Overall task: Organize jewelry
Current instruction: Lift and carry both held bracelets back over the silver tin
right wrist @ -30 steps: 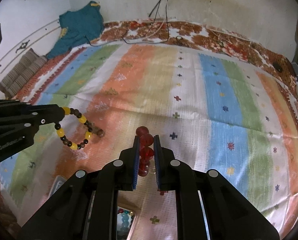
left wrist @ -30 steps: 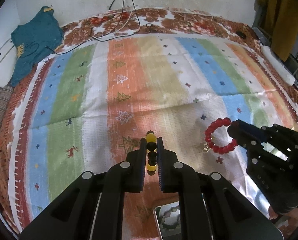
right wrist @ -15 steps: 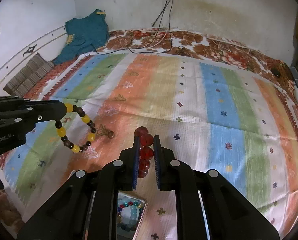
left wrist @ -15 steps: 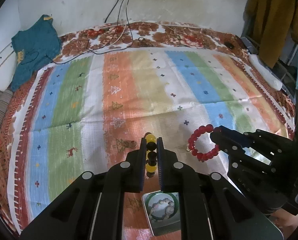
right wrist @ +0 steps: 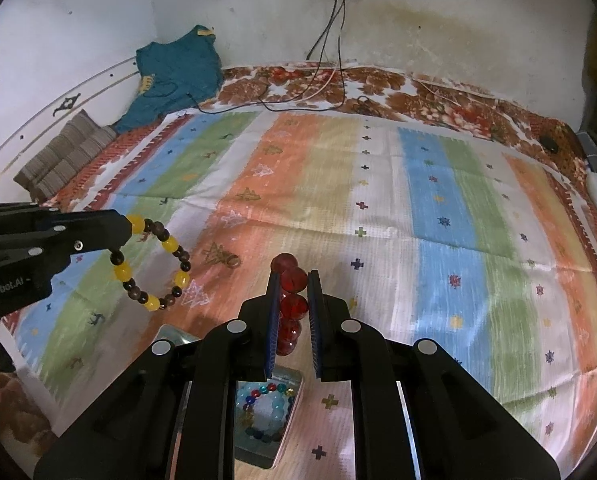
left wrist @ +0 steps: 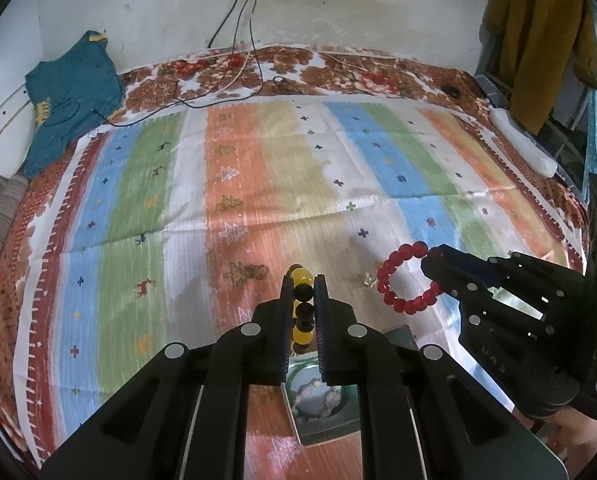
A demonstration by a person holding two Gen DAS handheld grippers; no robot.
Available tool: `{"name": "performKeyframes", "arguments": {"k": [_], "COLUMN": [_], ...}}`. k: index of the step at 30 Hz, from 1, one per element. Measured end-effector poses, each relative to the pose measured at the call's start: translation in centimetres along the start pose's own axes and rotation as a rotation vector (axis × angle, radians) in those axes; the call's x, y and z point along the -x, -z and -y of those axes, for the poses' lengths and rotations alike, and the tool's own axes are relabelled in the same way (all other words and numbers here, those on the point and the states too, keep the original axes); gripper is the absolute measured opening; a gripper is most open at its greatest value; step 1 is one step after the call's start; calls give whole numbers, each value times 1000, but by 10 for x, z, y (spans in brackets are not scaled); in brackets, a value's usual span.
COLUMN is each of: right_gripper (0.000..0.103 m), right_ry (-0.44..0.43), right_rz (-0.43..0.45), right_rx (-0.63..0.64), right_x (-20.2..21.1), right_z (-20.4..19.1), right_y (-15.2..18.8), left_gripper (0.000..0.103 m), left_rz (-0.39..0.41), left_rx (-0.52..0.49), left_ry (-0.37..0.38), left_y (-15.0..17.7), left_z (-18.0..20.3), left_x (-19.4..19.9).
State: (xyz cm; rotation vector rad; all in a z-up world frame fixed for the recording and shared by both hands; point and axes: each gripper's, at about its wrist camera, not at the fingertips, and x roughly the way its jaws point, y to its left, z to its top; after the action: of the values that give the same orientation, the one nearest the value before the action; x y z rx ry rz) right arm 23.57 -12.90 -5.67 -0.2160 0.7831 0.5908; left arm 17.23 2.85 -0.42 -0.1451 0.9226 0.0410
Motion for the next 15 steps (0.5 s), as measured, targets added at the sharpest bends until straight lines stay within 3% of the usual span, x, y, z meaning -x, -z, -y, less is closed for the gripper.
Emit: {"name": "performKeyframes", "arguments": {"k": [15], "right_gripper": [14], "right_ry": [-18], "right_rz": [9], "right_rx": [31], "right_x": [21], "right_z": [-16], "right_y": [17], "left_gripper": [10], "left_rz": [12], "left_rx": [-22], "left_ry": [-4], "left_y": [22], "left_z": [9], "left_x": [18]}}
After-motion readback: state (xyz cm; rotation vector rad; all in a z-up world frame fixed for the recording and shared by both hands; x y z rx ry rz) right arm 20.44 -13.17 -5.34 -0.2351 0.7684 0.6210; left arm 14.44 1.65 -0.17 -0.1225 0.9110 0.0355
